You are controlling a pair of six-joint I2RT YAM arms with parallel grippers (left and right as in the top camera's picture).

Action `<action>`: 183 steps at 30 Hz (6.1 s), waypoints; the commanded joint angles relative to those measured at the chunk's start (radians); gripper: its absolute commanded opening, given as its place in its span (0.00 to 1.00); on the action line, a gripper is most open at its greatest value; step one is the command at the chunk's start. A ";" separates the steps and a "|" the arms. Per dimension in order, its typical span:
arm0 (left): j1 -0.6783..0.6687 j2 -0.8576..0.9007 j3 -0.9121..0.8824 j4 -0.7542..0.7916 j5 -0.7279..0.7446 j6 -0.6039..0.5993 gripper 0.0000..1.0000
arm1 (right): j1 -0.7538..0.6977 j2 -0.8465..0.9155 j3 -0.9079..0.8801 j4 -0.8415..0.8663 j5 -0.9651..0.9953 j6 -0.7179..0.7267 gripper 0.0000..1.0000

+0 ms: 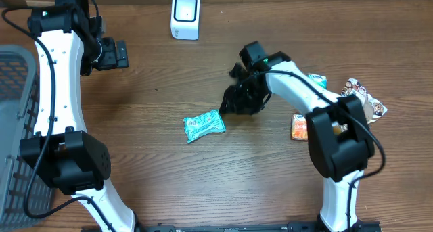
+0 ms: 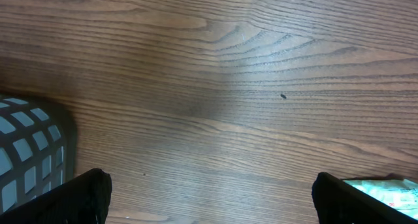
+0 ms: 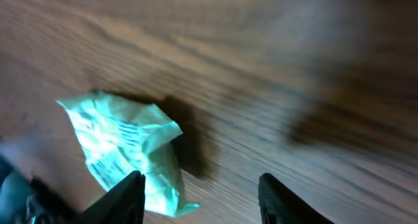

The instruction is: Scan the item barcode

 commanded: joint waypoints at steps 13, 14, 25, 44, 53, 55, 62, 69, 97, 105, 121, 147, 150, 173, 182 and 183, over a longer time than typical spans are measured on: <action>-0.001 -0.027 0.000 0.001 0.004 0.011 1.00 | 0.013 0.024 -0.199 0.267 -0.217 0.082 0.47; -0.001 -0.027 0.000 0.001 0.004 0.011 1.00 | 0.013 0.025 -0.215 0.295 -0.217 0.100 0.44; -0.001 -0.027 0.000 0.001 0.004 0.011 1.00 | 0.016 0.025 -0.273 0.396 -0.231 0.221 0.04; -0.001 -0.027 0.000 0.001 0.004 0.011 1.00 | 0.008 -0.613 -0.262 0.348 -0.186 0.122 0.04; -0.001 -0.027 0.000 0.001 0.004 0.011 1.00 | 0.008 -0.828 -0.262 0.215 -0.100 0.125 0.04; -0.001 -0.027 0.000 0.001 0.004 0.011 1.00 | 0.008 -0.827 -0.262 0.195 -0.078 0.125 0.04; -0.001 -0.027 0.000 0.001 0.004 0.011 1.00 | 0.096 -0.735 -0.261 0.268 0.332 0.167 0.04; -0.001 -0.027 0.000 0.001 0.004 0.011 0.99 | 0.164 -0.420 0.027 0.295 0.567 0.092 0.04; -0.001 -0.027 0.000 0.001 0.004 0.011 1.00 | 0.171 0.369 0.376 1.569 0.876 -1.468 0.04; -0.001 -0.027 0.000 0.001 0.004 0.011 1.00 | 0.151 0.390 0.376 1.543 0.870 -1.519 0.04; -0.001 -0.027 0.000 0.001 0.004 0.011 1.00 | 0.176 0.326 0.375 1.493 0.974 -1.443 0.04; -0.001 -0.027 0.000 0.001 0.004 0.011 1.00 | 0.220 -0.207 0.344 -0.143 0.488 0.082 0.04; -0.001 -0.027 0.000 0.001 0.004 0.011 1.00 | 0.161 -0.207 0.288 -0.234 0.502 0.119 0.04; -0.001 -0.027 0.000 0.001 0.004 0.011 1.00 | -0.190 -0.215 0.037 -0.545 0.821 0.346 0.62; -0.001 -0.027 0.000 0.001 0.004 0.011 1.00 | -0.214 -0.288 0.039 -0.545 0.855 0.311 1.00; -0.001 -0.027 0.000 0.001 0.004 0.011 1.00 | -0.212 -0.325 0.045 -0.536 0.830 0.281 1.00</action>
